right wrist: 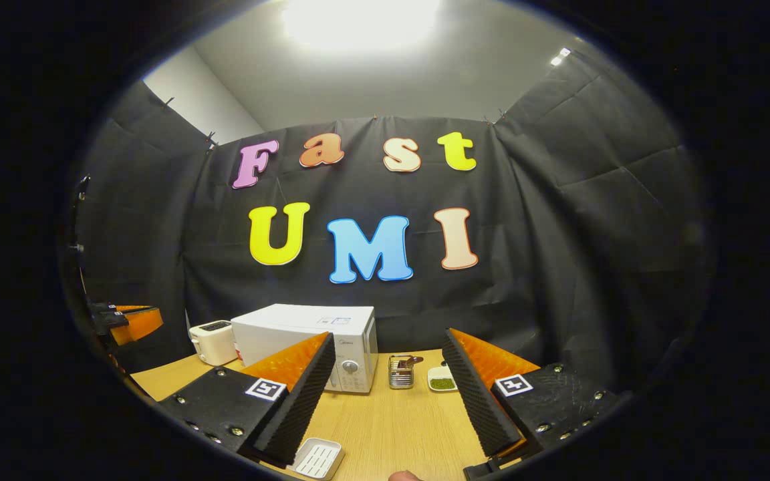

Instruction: Open the microwave oven with the left hand, put the food in, and close the microwave oven.

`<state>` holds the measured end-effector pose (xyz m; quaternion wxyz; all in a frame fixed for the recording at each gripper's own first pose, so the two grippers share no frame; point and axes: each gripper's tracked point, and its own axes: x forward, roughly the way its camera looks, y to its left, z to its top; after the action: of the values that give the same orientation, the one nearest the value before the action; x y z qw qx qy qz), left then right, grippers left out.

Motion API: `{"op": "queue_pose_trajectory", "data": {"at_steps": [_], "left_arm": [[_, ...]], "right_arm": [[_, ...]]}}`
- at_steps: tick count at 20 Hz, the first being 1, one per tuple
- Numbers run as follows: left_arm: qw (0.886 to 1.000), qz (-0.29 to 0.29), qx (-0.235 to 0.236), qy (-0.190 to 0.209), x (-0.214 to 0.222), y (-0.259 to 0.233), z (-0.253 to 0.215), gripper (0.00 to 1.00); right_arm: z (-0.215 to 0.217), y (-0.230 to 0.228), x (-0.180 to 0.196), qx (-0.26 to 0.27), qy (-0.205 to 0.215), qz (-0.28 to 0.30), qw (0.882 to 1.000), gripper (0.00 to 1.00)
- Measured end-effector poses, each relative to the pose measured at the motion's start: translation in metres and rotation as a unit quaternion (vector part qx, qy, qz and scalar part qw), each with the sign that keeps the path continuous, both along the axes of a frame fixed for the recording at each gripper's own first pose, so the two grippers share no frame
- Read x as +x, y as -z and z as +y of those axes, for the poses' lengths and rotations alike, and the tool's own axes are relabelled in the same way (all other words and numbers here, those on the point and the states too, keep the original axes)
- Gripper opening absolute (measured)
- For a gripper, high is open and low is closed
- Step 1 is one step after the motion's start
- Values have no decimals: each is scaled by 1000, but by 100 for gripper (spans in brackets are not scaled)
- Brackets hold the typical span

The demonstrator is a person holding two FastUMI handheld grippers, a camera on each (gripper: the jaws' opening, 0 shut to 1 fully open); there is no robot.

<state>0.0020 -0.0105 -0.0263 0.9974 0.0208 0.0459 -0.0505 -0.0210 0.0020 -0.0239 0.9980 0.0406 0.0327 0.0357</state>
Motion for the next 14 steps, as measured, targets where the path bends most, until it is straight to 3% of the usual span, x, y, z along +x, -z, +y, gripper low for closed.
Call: {"op": "queue_pose_trajectory", "data": {"at_steps": [1, 2, 3, 7, 8, 10, 14], "left_arm": [[1000, 0, 0, 2, -1, -1, 3, 34], [1000, 0, 0, 2, -3, -2, 6, 40], [1000, -4, -2, 0, -3, -4, 10, 55], [1000, -17, -11, 1, -8, -11, 21, 93], [1000, -19, -12, 0, -8, -12, 23, 89], [1000, -20, -12, -9, -7, -10, 32, 97], [999, -25, -21, -18, -8, -13, 41, 96]], "right_arm": [[3, 1, -2, -5, 1, 0, 1000, 98], [7, 3, -4, -9, 0, 1, 1000, 98], [12, 2, -6, -10, -2, 0, 1000, 98], [23, -5, -7, -14, -4, -7, 1000, 98], [25, -7, -7, -15, -4, -9, 1000, 98], [30, -11, -6, -15, -4, -14, 1000, 98], [35, -15, -7, -13, -4, -16, 1000, 98]]}}
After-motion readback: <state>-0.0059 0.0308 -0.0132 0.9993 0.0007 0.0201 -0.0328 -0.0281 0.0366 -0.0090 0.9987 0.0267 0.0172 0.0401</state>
